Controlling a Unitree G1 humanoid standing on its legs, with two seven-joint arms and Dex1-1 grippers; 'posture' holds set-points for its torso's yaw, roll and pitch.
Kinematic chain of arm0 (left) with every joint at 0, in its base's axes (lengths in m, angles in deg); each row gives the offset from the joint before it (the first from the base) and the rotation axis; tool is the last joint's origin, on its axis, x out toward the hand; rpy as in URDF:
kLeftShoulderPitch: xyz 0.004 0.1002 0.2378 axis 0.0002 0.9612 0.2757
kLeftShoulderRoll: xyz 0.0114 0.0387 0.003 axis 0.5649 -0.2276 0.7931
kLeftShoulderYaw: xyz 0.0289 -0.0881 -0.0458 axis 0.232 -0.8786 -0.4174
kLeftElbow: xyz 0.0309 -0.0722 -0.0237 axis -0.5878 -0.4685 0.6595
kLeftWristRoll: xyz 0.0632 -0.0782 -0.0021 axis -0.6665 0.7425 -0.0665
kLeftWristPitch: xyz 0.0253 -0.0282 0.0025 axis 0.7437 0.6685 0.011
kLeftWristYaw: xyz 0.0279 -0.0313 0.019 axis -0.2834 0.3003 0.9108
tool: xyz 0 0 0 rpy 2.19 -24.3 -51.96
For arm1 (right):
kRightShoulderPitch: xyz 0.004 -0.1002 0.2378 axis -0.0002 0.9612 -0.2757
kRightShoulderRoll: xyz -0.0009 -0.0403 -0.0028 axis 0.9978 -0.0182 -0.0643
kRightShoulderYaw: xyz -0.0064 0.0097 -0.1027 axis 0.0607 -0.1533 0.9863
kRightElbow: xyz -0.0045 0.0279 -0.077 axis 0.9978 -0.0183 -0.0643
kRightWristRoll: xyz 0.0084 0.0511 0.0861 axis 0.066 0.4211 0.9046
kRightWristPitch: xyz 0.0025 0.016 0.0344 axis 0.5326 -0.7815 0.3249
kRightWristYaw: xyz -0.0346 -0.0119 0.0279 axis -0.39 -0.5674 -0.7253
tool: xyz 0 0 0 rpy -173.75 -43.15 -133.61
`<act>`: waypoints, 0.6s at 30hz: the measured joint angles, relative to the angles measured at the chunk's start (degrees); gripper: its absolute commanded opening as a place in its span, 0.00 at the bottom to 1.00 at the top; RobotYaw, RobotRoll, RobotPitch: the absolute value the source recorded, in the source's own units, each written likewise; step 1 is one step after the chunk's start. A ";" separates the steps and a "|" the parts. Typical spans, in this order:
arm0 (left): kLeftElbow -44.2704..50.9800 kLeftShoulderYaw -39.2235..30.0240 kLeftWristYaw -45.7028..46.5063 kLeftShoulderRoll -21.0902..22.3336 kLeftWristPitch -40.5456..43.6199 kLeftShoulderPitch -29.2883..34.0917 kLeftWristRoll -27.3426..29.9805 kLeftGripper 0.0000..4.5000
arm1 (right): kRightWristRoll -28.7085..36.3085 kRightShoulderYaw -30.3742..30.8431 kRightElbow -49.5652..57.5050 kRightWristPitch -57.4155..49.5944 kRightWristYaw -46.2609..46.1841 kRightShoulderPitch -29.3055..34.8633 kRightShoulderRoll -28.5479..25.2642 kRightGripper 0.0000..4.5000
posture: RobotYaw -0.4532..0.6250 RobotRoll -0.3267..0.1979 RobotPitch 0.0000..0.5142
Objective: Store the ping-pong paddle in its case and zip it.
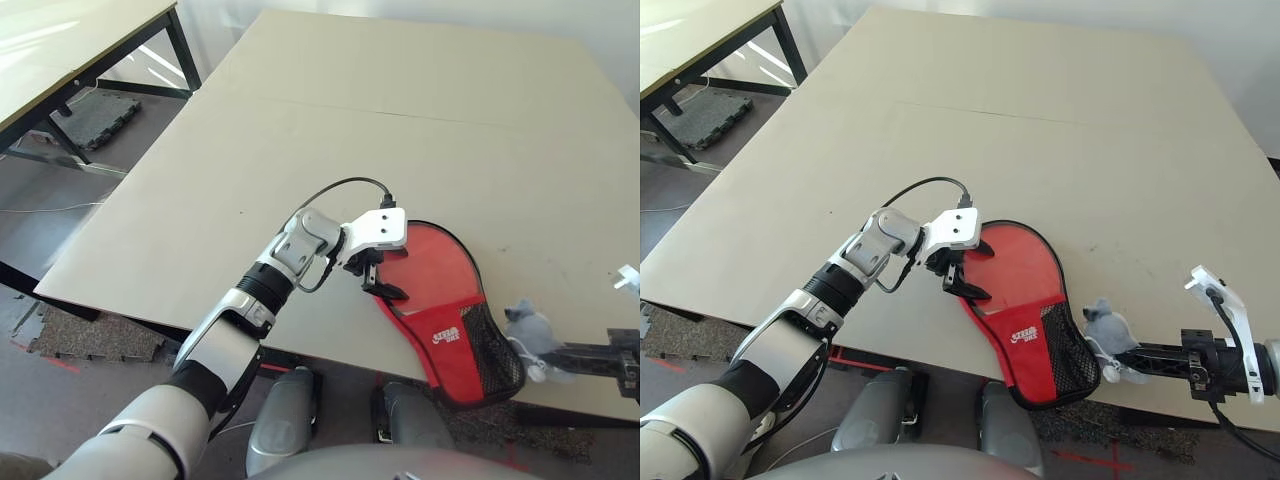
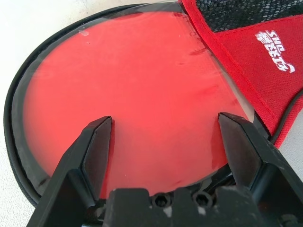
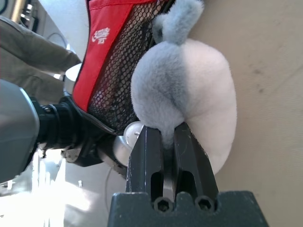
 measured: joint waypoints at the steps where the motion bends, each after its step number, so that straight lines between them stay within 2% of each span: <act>1: -0.04 -0.02 0.00 0.02 0.00 -0.01 0.00 1.00 | -0.30 -0.23 0.01 0.57 -0.49 -0.08 0.20 0.23 | 0.38 0.62 0.23; 6: -0.01 -0.69 0.00 0.12 0.97 -0.12 0.77 1.00 | 1.04 -3.58 -0.83 -1.21 -1.66 -1.56 0.91 0.65 | 0.37 0.62 0.22; 10: 2.11 -2.08 -0.74 1.17 5.57 -0.19 2.71 1.00 | 6.69 -10.73 -1.48 -5.98 -3.44 -8.90 1.66 0.99 | 0.36 0.62 0.19; 14: 6.35 -3.33 -0.86 1.69 9.44 -0.31 5.16 1.00 | 9.64 -14.70 -2.75 -8.70 -5.66 -15.50 1.73 0.99 | 0.38 0.62 0.18; 18: 9.87 -4.60 -0.21 2.86 12.16 -0.30 6.96 1.00 | 9.64 -15.51 -6.19 -7.00 -11.54 -25.32 5.12 0.99 | 0.39 0.62 0.17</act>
